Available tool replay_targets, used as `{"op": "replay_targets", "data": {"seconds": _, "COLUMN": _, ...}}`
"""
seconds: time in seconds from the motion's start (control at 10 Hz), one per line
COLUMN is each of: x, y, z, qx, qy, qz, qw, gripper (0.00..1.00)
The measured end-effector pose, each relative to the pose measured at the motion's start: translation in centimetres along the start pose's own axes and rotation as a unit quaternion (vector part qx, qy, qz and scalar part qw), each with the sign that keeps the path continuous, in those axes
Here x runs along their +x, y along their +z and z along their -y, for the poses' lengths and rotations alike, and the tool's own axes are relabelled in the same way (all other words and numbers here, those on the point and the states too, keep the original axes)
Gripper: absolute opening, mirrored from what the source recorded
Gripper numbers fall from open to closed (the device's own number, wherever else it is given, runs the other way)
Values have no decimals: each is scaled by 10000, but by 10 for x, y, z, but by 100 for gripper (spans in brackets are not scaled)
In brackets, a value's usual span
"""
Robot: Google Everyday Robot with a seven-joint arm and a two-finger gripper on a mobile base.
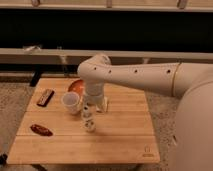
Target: Knock the bottle over
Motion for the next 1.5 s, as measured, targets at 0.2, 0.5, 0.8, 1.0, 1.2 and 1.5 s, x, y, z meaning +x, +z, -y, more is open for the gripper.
{"op": "replay_targets", "data": {"seconds": 0.2, "x": 1, "y": 4, "z": -1, "qx": -39, "qy": 38, "qz": 25, "qw": 10000, "gripper": 80}}
{"op": "replay_targets", "data": {"seconds": 0.5, "x": 3, "y": 8, "z": -18, "qx": -143, "qy": 235, "qz": 70, "qw": 9996, "gripper": 80}}
{"op": "replay_targets", "data": {"seconds": 0.8, "x": 9, "y": 8, "z": -49, "qx": -191, "qy": 577, "qz": 85, "qw": 9981, "gripper": 80}}
{"op": "replay_targets", "data": {"seconds": 1.0, "x": 12, "y": 8, "z": -67, "qx": -194, "qy": 787, "qz": 101, "qw": 9967, "gripper": 80}}
{"op": "replay_targets", "data": {"seconds": 1.2, "x": 13, "y": 8, "z": -80, "qx": -170, "qy": 934, "qz": 117, "qw": 9954, "gripper": 80}}
{"op": "replay_targets", "data": {"seconds": 1.5, "x": 14, "y": 8, "z": -82, "qx": -98, "qy": 951, "qz": 125, "qw": 9953, "gripper": 80}}
